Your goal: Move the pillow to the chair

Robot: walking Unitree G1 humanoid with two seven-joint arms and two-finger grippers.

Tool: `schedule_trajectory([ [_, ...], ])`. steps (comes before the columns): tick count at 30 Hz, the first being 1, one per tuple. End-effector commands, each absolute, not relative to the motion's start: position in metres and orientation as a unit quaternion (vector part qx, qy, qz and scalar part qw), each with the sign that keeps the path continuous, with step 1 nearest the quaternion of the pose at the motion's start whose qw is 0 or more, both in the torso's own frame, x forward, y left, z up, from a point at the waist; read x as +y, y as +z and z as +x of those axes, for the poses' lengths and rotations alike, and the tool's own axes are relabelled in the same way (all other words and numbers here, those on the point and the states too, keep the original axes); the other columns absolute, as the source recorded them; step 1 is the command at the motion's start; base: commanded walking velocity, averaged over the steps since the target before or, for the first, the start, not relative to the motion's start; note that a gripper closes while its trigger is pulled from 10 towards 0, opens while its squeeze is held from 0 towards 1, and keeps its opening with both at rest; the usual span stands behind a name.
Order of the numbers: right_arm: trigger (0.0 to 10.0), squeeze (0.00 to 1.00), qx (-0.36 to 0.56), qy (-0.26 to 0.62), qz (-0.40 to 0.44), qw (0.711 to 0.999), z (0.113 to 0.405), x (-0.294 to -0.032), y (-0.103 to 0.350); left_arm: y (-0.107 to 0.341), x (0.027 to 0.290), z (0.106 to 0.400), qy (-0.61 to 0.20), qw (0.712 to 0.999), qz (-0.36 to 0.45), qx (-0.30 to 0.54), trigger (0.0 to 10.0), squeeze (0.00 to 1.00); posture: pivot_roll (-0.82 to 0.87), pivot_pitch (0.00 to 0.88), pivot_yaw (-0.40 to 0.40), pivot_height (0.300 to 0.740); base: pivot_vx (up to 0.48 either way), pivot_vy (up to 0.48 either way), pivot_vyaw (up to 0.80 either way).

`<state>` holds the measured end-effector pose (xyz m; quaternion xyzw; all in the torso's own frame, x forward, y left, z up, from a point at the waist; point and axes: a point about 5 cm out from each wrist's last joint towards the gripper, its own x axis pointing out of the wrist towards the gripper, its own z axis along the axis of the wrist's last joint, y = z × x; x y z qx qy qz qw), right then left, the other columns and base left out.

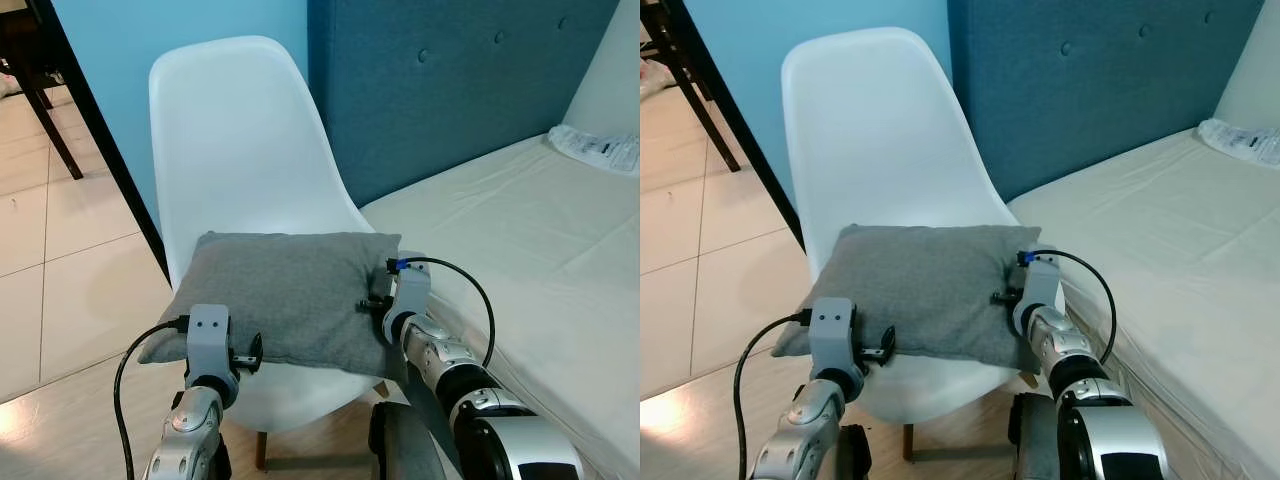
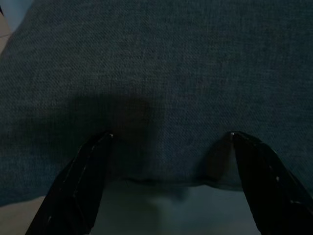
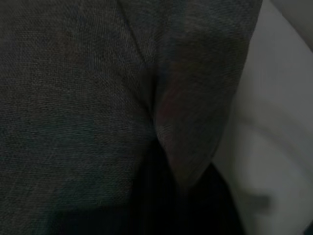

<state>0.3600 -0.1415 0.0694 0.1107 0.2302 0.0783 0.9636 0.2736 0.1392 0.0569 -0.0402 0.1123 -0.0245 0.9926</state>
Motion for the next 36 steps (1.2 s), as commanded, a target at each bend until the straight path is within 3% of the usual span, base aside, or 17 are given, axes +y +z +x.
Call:
schedule_trajectory([
  [1,10.0,1.00,0.204,0.100,0.127,0.965,0.365,-0.131,0.078,0.056,0.144,0.274,-0.016,0.993,-0.033,0.116,10.0,0.00,-0.02,0.121,0.012,0.550,0.000,0.000,0.00],
  [16,10.0,1.00,0.111,0.180,0.183,0.960,0.359,-0.136,0.089,0.064,0.146,0.285,-0.019,0.994,-0.033,0.104,10.0,0.00,-0.02,0.086,0.032,0.550,0.000,0.000,0.00],
  [20,10.0,1.00,0.125,0.202,0.176,0.955,0.354,-0.139,0.085,0.064,0.147,0.287,-0.018,0.994,-0.033,0.103,10.0,0.00,-0.02,0.080,0.030,0.550,0.000,0.000,0.00],
  [21,10.0,0.00,0.124,0.213,0.178,0.953,0.352,-0.142,0.085,0.065,0.147,0.288,-0.018,0.994,-0.033,0.102,10.0,0.00,-0.03,0.073,0.028,0.550,0.000,0.000,0.00],
  [30,10.0,0.00,0.102,0.246,0.158,0.951,0.337,-0.163,0.091,0.067,0.146,0.293,-0.020,0.994,-0.033,0.098,10.0,0.00,-0.04,0.065,0.029,0.550,0.000,0.000,0.00],
  [34,10.0,0.00,0.098,0.204,0.144,0.963,0.336,-0.181,0.094,0.067,0.147,0.293,-0.020,0.995,-0.033,0.097,10.0,0.00,-0.04,0.063,0.029,0.550,0.000,0.000,0.00],
  [36,10.0,0.00,0.080,0.136,0.141,0.977,0.338,-0.200,0.100,0.067,0.147,0.293,-0.018,0.995,-0.033,0.096,10.0,0.00,-0.04,0.063,0.029,0.550,0.000,0.000,0.00],
])
